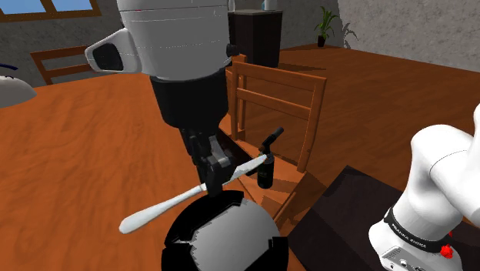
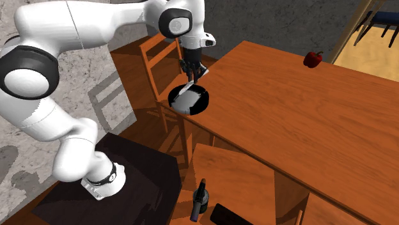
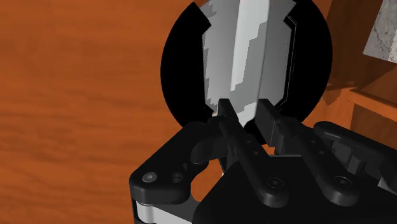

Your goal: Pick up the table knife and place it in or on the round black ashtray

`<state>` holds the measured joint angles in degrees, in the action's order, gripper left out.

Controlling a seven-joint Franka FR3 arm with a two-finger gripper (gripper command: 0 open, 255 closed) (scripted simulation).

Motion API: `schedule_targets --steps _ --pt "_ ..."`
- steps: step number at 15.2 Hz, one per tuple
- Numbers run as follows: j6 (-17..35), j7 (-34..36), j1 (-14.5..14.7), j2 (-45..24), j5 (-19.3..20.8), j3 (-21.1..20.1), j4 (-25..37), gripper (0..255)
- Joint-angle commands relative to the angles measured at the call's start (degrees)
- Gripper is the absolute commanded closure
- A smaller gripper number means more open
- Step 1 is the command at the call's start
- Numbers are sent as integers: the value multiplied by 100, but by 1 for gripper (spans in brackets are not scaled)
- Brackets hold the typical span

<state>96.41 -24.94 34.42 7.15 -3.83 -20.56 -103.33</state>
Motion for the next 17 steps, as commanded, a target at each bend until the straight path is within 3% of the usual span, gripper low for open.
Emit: schedule_targets --steps 1,17 --pt "2 227 116 210 -91 -127 -187 255" --pt "1156 259 177 256 -144 -210 -1379 255"
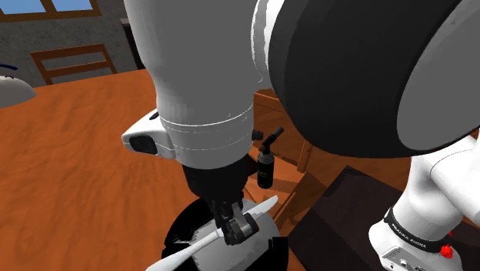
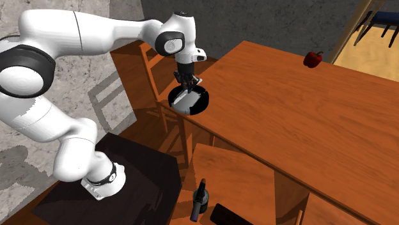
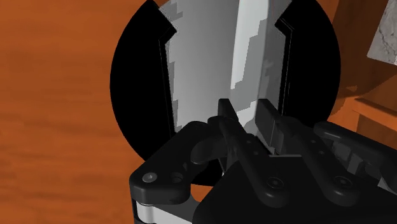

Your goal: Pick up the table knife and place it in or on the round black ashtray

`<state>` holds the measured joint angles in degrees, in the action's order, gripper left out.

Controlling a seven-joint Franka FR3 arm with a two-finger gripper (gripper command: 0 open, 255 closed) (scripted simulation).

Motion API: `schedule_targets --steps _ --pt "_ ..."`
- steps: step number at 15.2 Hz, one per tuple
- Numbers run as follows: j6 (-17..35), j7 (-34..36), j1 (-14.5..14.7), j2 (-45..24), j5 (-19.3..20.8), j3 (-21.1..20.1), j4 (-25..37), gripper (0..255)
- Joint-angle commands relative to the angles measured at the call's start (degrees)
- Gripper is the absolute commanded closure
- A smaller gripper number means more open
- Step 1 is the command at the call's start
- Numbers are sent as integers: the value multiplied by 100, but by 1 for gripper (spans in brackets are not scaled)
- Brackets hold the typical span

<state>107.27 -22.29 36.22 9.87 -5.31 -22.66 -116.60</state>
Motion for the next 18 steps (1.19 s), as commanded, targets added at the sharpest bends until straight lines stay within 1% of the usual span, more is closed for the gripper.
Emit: schedule_targets --steps 1,9,10,15,18 --pt "156 -6 -1 -28 6 -5 -127 255" --pt "156 -6 -1 -28 6 -5 -126 255" --pt "156 -6 -1 -28 6 -5 -126 0" --pt "156 -6 -1 -28 6 -5 -126 0" --pt "-420 -11 -19 24 7 31 400 0"
